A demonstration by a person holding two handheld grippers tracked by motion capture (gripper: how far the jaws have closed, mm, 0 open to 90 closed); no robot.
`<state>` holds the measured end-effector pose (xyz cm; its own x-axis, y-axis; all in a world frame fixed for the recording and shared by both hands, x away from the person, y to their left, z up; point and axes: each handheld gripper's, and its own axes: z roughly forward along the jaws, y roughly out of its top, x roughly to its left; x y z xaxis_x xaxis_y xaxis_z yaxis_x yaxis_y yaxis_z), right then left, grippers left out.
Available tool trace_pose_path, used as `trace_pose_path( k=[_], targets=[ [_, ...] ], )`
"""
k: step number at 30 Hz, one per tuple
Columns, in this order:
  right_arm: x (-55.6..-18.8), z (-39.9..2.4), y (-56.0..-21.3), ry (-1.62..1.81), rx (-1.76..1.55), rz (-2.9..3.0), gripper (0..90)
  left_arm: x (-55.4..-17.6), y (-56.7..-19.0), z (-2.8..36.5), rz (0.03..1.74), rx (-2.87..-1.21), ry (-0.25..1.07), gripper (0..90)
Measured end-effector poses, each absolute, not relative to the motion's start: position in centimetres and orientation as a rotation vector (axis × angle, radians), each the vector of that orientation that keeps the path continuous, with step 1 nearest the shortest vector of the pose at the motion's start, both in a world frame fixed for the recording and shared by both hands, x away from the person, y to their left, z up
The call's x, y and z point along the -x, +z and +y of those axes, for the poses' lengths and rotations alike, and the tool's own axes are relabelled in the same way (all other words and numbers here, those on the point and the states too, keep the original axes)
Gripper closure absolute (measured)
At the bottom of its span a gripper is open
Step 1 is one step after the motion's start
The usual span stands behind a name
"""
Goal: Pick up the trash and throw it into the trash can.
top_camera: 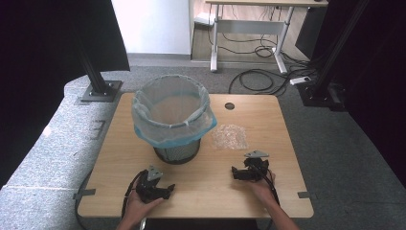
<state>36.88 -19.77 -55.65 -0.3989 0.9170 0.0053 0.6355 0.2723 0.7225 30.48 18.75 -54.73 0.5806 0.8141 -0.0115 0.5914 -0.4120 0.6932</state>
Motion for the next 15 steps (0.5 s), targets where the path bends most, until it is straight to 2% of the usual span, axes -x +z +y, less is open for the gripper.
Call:
trace_pose_path(
  k=[7,15],
  targets=[
    [-36.47,-19.88,-55.65,0.925,-1.38,2.153,1.1,-30.78,-54.71,18.78,1.134,-2.138,0.446,19.6],
    [-36.64,-19.65,-55.64,0.924,-1.378,2.156,0.6,-30.9,-54.76,18.67,1.112,-2.156,0.431,14.9]
  ],
)
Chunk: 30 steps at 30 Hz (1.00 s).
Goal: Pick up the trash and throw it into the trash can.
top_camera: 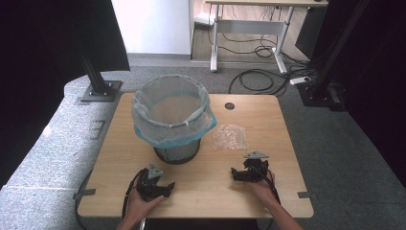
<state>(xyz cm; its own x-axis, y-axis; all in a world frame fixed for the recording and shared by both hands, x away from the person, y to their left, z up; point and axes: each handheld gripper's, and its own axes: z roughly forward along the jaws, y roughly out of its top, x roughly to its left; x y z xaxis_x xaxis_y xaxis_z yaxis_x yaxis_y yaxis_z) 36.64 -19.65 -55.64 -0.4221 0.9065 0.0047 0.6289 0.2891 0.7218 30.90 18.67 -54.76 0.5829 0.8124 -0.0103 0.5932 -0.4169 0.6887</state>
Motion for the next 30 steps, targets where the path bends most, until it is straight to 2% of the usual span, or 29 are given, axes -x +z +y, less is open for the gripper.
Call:
trace_pose_path(
  k=[5,19,30],
  targets=[
    [-36.9,-19.3,-55.6,0.913,-1.393,2.151,0.3,-31.0,-54.8,18.7,1.099,-2.163,0.425,14.6],
    [-36.2,-20.4,-54.5,0.943,-1.406,2.07,11.6,-31.6,-54.8,18.7,1.071,-2.176,0.412,14.0],
    [-36.5,-20.8,-54.1,0.962,-1.425,2.05,12.1,-31.6,-54.8,18.7,1.073,-2.174,0.412,14.3]
  ],
)
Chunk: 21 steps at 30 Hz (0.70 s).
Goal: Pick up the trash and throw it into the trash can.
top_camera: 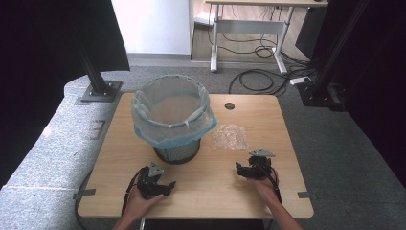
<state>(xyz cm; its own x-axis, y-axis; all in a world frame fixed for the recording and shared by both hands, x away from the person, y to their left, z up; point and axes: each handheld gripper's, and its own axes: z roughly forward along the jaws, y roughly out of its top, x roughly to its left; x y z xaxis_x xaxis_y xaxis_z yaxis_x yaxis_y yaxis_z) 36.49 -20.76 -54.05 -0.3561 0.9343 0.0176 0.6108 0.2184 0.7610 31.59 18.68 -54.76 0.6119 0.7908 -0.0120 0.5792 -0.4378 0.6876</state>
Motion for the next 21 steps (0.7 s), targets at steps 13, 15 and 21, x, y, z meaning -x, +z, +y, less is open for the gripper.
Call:
trace_pose_path(
  k=[13,15,21],
  targets=[
    [-37.1,-21.9,-53.7,0.976,-1.435,2.018,12.6,-31.6,-54.8,18.7,1.073,-2.173,0.412,14.3],
    [-37.2,-22.0,-53.7,0.977,-1.432,2.013,12.9,-31.6,-54.8,18.7,1.074,-2.172,0.412,14.3],
    [-37.9,-22.3,-53.9,0.958,-1.442,1.987,13.0,-31.6,-54.8,18.7,1.074,-2.173,0.412,14.4]
  ],
)
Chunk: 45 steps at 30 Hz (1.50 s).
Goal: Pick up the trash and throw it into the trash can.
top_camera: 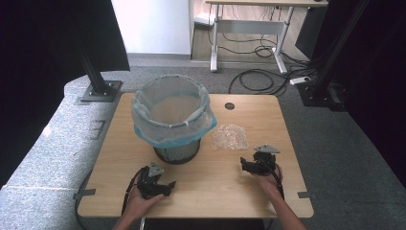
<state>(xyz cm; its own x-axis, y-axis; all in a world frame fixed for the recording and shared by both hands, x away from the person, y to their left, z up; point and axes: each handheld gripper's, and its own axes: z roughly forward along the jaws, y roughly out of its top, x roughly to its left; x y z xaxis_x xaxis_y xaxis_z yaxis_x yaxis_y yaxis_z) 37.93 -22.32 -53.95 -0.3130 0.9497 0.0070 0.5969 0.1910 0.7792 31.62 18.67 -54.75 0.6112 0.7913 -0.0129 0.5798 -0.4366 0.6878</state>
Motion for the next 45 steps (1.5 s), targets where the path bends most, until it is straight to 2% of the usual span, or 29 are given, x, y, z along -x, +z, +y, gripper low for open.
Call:
trace_pose_path(
  k=[23,45],
  targets=[
    [-40.0,-22.5,-53.9,0.956,-1.447,1.959,15.1,-31.6,-54.8,18.7,1.075,-2.172,0.413,14.5],
    [-42.9,-21.3,-53.9,0.995,-1.437,1.964,22.9,-31.6,-54.7,18.7,1.077,-2.172,0.413,14.7]
  ],
)
